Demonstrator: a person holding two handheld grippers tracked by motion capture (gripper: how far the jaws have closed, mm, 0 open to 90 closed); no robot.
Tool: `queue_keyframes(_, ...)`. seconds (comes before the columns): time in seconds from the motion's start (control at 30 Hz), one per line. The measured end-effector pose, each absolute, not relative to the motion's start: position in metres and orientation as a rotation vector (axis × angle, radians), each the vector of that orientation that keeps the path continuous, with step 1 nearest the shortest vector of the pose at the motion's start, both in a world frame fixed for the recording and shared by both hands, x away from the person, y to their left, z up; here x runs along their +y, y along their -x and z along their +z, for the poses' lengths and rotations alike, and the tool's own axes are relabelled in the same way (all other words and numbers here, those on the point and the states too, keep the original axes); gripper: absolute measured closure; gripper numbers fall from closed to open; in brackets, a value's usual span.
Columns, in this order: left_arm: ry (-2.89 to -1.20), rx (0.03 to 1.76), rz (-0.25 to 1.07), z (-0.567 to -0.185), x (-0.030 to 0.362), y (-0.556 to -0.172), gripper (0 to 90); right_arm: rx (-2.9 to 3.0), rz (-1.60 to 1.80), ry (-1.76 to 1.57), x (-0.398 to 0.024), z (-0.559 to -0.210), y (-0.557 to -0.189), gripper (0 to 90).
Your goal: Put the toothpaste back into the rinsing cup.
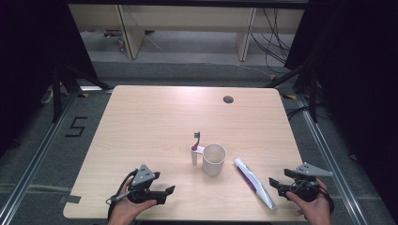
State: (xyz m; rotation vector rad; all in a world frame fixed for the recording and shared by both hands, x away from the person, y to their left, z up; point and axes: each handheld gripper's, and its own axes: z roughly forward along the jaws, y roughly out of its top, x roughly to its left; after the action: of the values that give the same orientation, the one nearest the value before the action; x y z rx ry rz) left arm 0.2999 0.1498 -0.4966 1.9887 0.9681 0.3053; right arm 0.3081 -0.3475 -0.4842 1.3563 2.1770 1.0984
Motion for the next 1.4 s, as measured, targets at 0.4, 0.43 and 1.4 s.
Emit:
queue_keyframes(0.4,-1.958,0.976,0.322,-0.497,0.151,-0.298,21.6,2.233,1.157,-1.218,-0.332,-0.455,-0.294,40.0)
queue_keyframes(0.43,-1.958,0.976,0.322,-0.497,0.151,-0.298,21.6,2.258,1.161,-1.221,-0.330,-0.453,-0.293,41.8)
queue_keyframes(1.4,-2.002,0.966,0.329,-0.500,0.152,-0.298,22.0,2.584,1.050,-1.049,-0.290,-0.479,-0.281,85.9)
